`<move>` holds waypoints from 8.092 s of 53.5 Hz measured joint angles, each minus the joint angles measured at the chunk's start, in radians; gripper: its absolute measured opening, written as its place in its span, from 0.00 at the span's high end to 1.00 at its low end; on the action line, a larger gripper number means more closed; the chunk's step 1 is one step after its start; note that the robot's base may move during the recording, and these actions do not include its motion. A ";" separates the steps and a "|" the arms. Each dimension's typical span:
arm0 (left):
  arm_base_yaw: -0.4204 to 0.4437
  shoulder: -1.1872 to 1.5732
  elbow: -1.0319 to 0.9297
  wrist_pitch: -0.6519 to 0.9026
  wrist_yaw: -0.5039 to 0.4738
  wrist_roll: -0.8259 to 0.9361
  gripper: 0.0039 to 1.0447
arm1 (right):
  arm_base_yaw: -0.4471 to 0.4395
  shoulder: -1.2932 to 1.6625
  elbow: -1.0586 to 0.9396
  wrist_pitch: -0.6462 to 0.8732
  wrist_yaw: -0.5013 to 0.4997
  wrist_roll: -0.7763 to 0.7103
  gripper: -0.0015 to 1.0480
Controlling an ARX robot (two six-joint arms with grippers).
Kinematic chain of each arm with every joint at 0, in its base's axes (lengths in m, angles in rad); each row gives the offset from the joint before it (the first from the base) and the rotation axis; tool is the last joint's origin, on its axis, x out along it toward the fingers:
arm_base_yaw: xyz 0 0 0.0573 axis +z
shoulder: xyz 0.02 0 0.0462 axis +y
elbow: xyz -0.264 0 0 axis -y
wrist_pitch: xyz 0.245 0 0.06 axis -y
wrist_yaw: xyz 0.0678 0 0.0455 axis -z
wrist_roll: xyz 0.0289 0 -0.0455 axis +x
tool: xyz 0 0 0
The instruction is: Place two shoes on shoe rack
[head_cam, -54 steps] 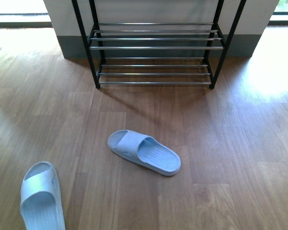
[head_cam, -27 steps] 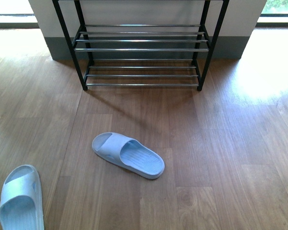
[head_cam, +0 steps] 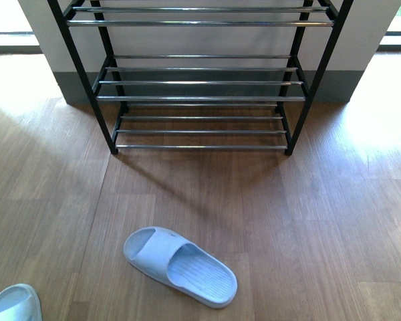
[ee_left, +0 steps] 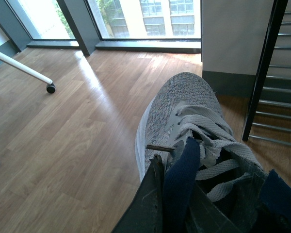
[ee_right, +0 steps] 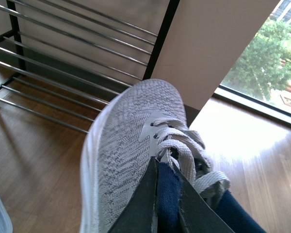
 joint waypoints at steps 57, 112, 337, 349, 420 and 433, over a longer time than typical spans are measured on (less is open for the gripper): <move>0.001 0.003 -0.001 -0.001 -0.006 0.000 0.99 | 0.000 0.001 -0.001 0.000 -0.005 0.000 0.99; 0.000 0.001 -0.001 -0.001 -0.004 0.000 0.99 | 0.001 0.000 -0.002 -0.002 -0.015 0.002 0.99; 0.000 0.000 0.000 -0.001 0.000 0.000 0.99 | 0.386 1.122 0.939 -0.145 0.412 0.494 0.08; 0.000 0.000 0.000 -0.001 0.001 0.000 0.99 | 0.293 0.924 0.676 0.264 0.412 0.414 0.25; 0.000 0.000 0.000 -0.001 0.001 0.000 0.99 | 0.056 0.069 -0.217 0.450 0.177 0.369 0.98; 0.000 0.000 0.000 -0.001 0.000 0.000 0.99 | 0.056 -0.072 -0.217 0.323 0.178 0.369 0.98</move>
